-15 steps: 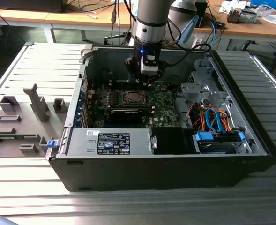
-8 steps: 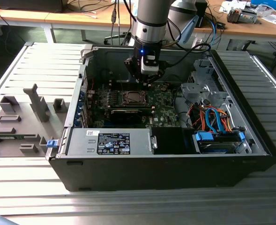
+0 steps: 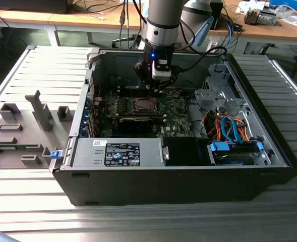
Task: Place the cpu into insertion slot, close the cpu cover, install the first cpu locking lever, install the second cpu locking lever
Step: 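Install the first cpu locking lever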
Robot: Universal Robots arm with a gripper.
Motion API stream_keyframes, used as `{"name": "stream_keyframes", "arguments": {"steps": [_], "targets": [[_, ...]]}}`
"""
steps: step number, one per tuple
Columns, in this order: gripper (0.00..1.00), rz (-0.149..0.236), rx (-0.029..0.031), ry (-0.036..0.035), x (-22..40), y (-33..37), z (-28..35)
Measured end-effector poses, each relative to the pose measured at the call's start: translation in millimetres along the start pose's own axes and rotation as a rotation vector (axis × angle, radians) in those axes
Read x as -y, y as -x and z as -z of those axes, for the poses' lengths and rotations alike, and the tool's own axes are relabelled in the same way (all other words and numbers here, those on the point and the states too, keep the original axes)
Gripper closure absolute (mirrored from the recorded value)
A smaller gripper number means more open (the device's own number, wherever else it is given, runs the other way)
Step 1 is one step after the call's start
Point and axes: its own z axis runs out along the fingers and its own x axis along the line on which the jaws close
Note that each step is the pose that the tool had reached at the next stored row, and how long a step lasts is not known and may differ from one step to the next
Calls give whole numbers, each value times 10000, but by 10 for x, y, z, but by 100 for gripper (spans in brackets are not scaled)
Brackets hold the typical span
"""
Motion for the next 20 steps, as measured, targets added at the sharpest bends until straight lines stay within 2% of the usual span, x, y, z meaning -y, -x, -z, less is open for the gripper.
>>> {"name": "stream_keyframes", "arguments": {"steps": [20], "targets": [[89,219,7,-5,0,0,0]]}}
